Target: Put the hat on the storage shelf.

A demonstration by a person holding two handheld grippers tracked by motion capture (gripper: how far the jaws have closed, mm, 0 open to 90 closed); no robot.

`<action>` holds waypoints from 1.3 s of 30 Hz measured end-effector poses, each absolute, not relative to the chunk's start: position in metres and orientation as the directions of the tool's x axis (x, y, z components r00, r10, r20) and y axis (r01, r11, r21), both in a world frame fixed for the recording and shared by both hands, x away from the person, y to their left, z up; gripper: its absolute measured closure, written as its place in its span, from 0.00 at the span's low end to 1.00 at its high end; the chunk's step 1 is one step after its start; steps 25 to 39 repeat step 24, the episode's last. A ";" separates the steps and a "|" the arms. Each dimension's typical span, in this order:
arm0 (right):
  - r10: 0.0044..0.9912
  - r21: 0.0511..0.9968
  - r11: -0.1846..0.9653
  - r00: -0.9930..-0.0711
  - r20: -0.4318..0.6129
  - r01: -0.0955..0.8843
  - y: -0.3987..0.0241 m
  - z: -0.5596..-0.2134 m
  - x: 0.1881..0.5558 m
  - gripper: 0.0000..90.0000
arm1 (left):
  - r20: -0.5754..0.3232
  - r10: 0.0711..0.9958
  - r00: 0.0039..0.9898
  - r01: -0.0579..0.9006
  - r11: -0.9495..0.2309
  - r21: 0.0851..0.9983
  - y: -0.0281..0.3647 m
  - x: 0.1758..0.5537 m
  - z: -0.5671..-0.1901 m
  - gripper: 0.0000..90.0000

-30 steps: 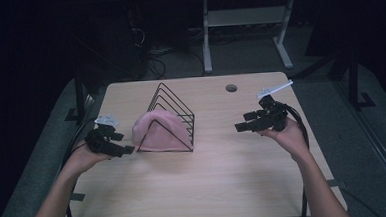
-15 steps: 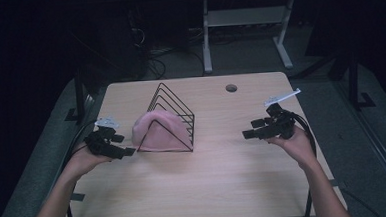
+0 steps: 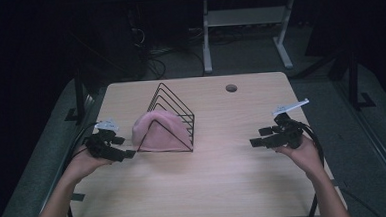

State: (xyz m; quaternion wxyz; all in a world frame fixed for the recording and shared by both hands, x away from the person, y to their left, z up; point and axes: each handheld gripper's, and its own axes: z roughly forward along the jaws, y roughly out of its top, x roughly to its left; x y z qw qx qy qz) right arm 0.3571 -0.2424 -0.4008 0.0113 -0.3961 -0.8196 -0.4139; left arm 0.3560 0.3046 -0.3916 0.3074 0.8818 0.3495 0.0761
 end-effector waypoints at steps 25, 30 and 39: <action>0.712 0.661 0.324 -0.635 0.301 0.677 -0.275 -0.431 0.295 0.28 | -0.098 0.696 0.711 0.567 -0.486 0.666 0.298 0.323 -0.403 0.28; 0.712 0.661 0.324 -0.635 0.301 0.677 -0.275 -0.431 0.295 0.28 | -0.098 0.696 0.711 0.567 -0.486 0.666 0.298 0.323 -0.403 0.28; 0.712 0.661 0.324 -0.635 0.301 0.677 -0.275 -0.431 0.295 0.28 | -0.098 0.696 0.711 0.567 -0.486 0.666 0.298 0.323 -0.403 0.28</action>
